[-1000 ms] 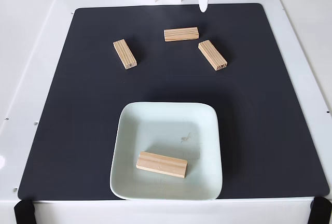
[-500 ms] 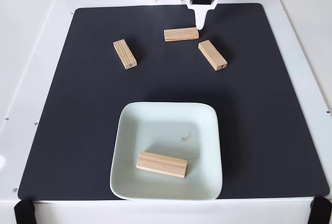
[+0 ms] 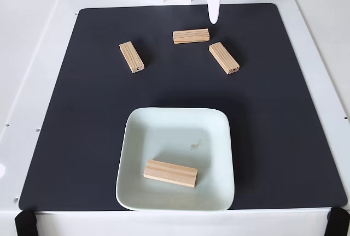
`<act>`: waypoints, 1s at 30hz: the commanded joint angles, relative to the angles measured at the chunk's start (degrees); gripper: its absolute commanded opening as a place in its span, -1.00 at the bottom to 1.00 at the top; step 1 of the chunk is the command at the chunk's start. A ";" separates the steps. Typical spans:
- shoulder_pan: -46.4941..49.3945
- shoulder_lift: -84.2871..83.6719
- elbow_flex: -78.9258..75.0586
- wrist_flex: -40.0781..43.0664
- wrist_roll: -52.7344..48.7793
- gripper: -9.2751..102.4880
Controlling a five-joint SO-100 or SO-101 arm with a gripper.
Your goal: Pick up the wooden block and place them on the plate.
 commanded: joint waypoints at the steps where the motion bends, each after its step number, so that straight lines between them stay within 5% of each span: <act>1: 0.70 5.89 -0.97 2.64 -0.62 -0.84; 11: 10.72 15.47 -0.79 2.90 -9.05 -0.84; 30: 13.80 9.05 5.01 -0.97 -14.06 -0.84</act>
